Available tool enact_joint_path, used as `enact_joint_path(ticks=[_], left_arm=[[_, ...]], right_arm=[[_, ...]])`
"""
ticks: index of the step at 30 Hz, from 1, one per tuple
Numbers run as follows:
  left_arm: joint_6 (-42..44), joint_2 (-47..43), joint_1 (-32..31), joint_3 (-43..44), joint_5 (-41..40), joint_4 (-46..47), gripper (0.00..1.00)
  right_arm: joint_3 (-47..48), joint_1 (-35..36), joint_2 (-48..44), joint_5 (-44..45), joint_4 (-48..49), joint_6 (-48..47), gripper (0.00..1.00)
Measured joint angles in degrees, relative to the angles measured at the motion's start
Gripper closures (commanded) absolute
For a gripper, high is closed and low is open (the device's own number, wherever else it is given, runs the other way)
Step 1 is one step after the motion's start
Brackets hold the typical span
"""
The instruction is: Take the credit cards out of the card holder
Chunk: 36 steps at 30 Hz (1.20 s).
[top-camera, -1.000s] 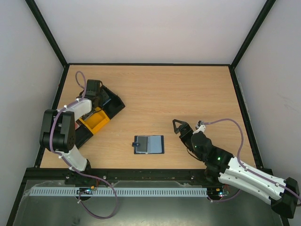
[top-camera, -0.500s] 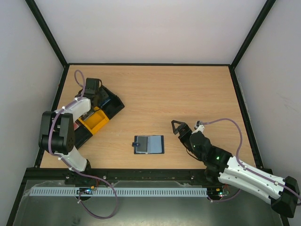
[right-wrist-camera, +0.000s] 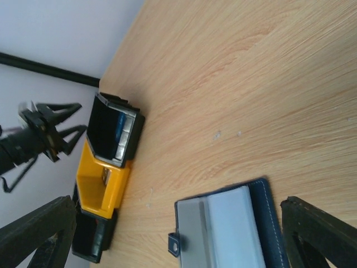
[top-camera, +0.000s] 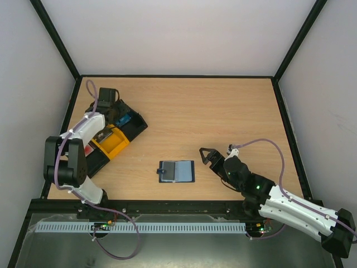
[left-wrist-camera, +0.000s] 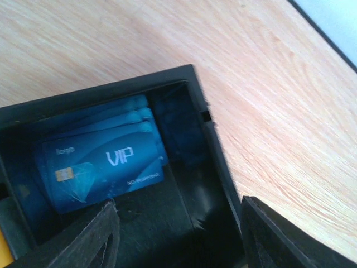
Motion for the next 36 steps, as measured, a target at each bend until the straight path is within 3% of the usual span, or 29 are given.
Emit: enact_joint_path(ticks=[4, 8, 18, 25, 36], left_arm=[[3.2, -2.0, -0.4, 0.8, 5.1, -1.2, 0.40], [6.7, -6.1, -2.7, -1.4, 8.7, -1.7, 0.43], [9.6, -22.5, -12.2, -17.3, 20.5, 0.0, 0.43], [5.9, -27.2, -21.6, -27.6, 24.5, 4.6, 0.44], [-3.9, -30.8, -29.2, -41.0, 25.3, 17.3, 0.48]], right_arm=[[0.1, 0.0, -0.9, -1.6, -2.0, -3.3, 0.01], [1.6, 0.0, -1.2, -3.1, -3.6, -6.8, 0.11], [3.0, 0.0, 5.9, -8.6, -1.2, -10.1, 0.54], [2.2, 0.0, 16.2, -14.3, 6.7, -8.8, 0.64], [1.2, 1.2, 29.6, -20.8, 18.1, -7.3, 0.72]])
